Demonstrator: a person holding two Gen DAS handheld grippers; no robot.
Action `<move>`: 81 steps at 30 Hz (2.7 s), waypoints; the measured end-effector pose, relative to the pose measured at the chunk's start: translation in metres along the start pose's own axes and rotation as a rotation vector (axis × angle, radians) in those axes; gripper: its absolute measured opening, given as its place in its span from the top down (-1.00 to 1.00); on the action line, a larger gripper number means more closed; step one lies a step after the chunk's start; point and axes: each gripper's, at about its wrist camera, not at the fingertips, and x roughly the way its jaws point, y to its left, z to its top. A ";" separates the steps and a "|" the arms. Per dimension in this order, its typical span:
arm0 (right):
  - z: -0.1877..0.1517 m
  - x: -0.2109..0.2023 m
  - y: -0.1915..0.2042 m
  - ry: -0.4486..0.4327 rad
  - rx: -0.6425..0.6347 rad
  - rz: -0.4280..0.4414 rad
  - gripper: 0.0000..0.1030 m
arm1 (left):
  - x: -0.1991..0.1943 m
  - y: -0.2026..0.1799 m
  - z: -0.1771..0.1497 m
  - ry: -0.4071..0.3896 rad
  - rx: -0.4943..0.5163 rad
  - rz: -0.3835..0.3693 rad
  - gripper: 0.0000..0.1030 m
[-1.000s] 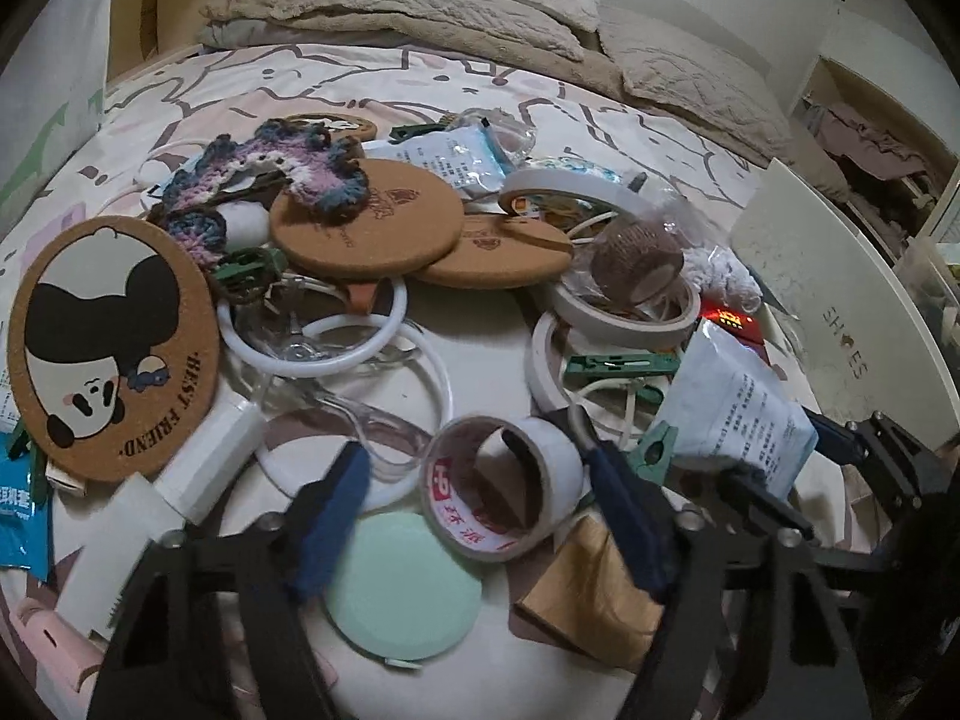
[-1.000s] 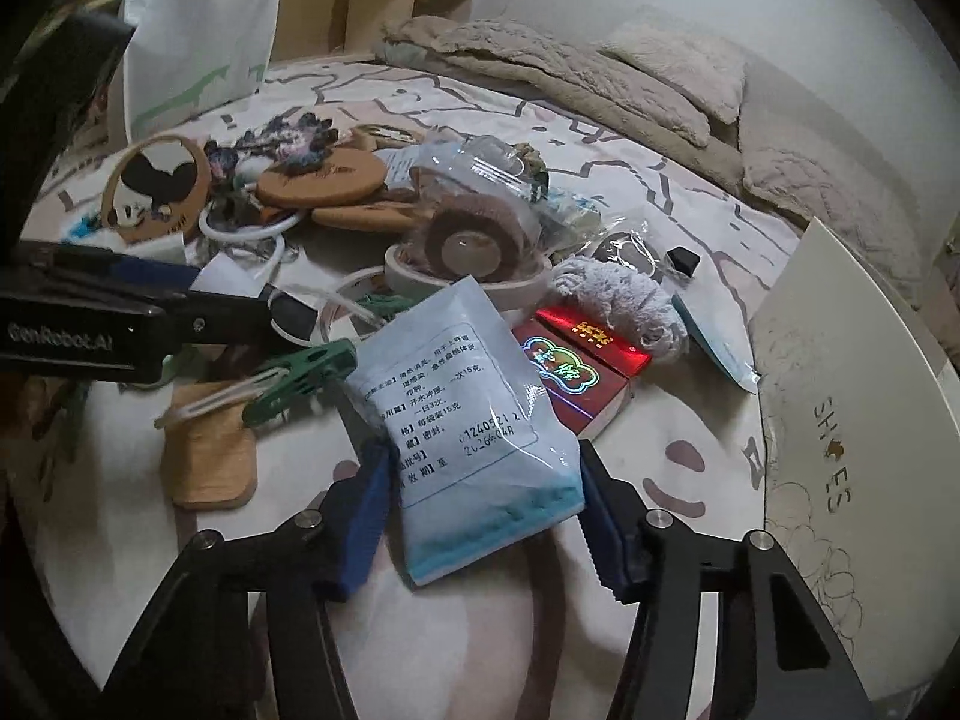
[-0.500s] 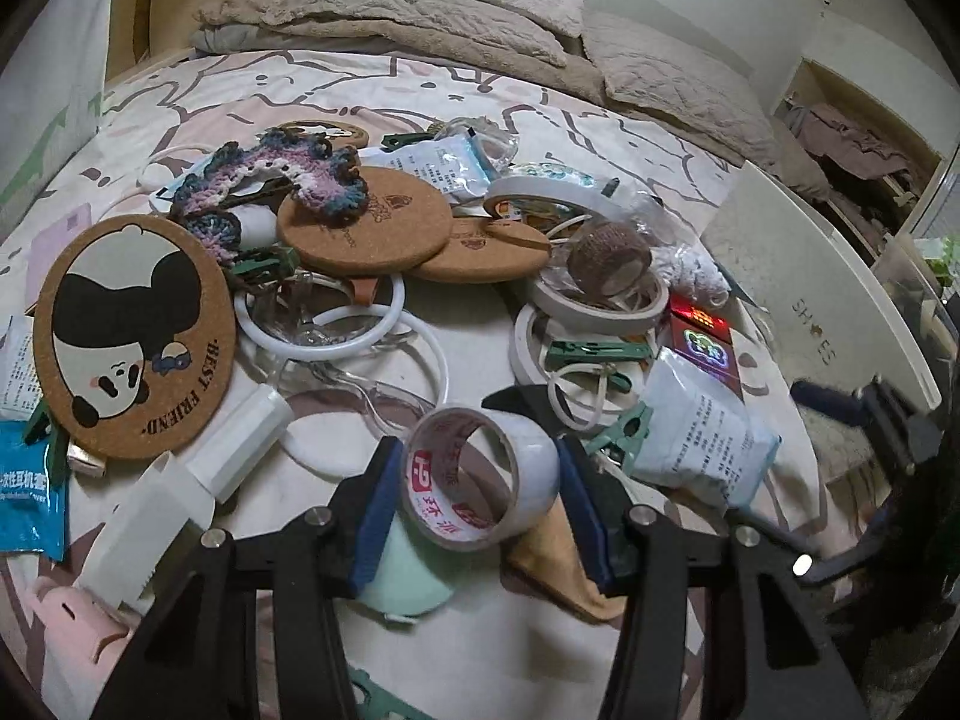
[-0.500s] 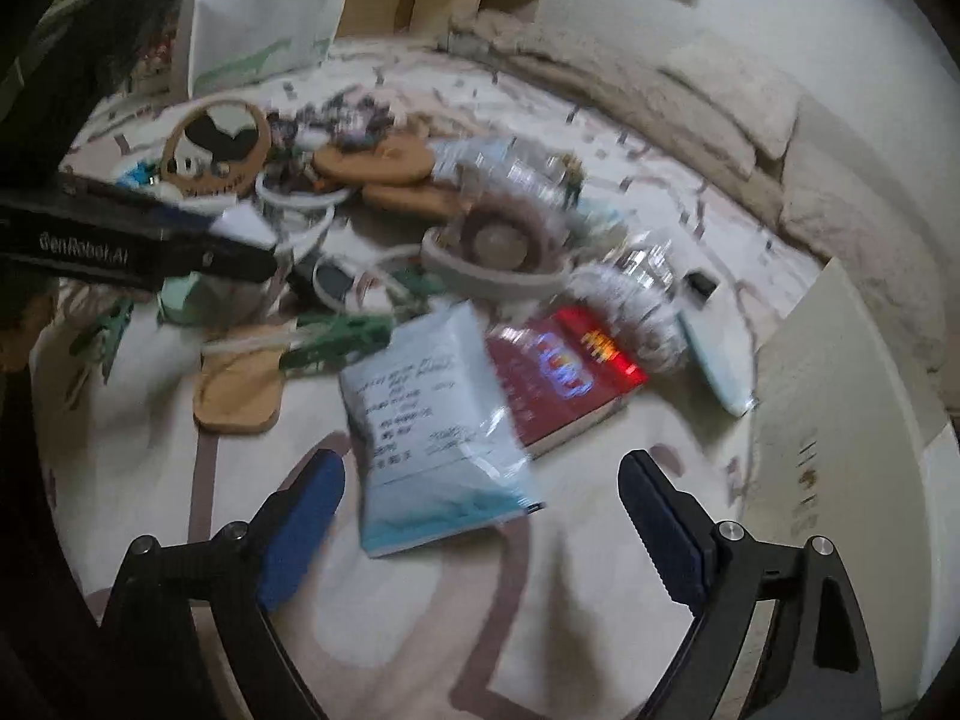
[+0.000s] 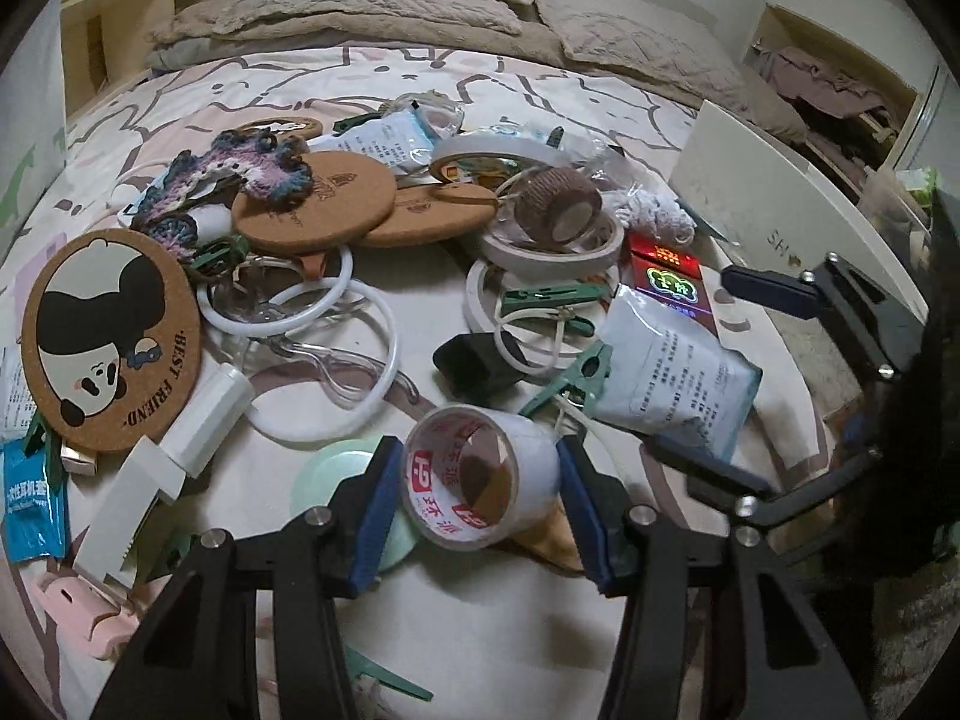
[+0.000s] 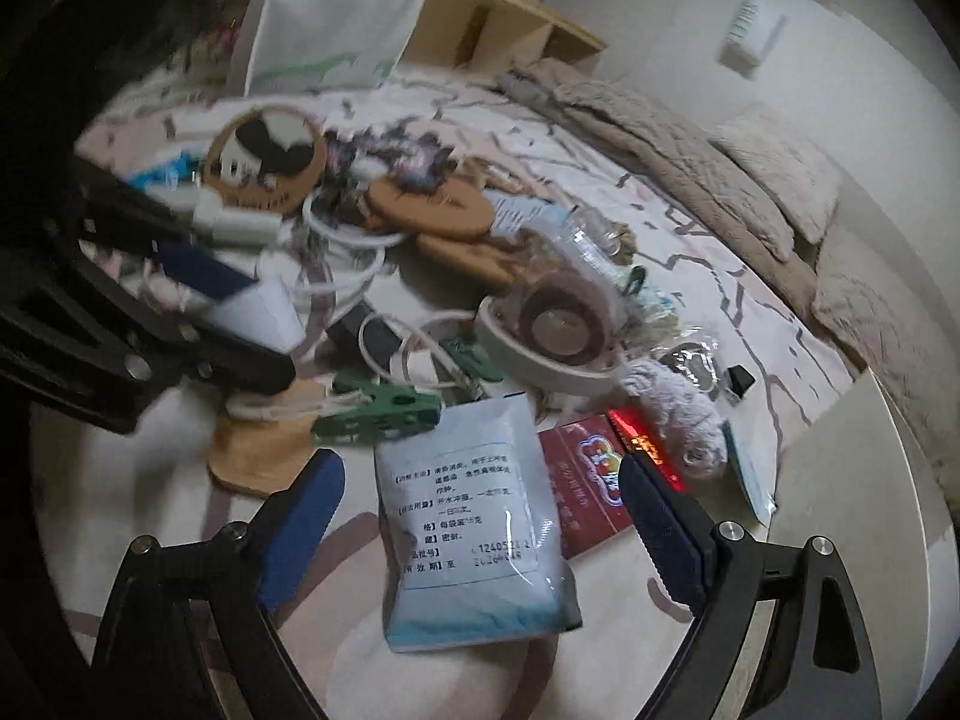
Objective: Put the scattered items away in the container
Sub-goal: 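Close the right tool on the white sachet while the left tool closes on the tape roll, then lift the white sachet with the right tool while the left tool lifts the tape roll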
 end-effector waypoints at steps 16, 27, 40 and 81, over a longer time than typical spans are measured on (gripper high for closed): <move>-0.008 0.009 0.021 0.076 -0.077 -0.112 -0.13 | 0.001 0.000 -0.002 0.000 0.006 0.027 -0.01; -0.005 -0.015 -0.016 0.028 0.186 -0.074 -0.02 | 0.004 -0.001 -0.002 -0.014 0.016 0.074 -0.13; 0.000 -0.026 -0.021 -0.012 0.290 -0.018 -0.02 | 0.003 -0.001 0.000 -0.035 0.002 0.045 0.00; 0.003 -0.084 -0.061 -0.241 0.403 -0.113 -0.02 | -0.059 -0.033 0.028 -0.258 0.003 0.061 0.00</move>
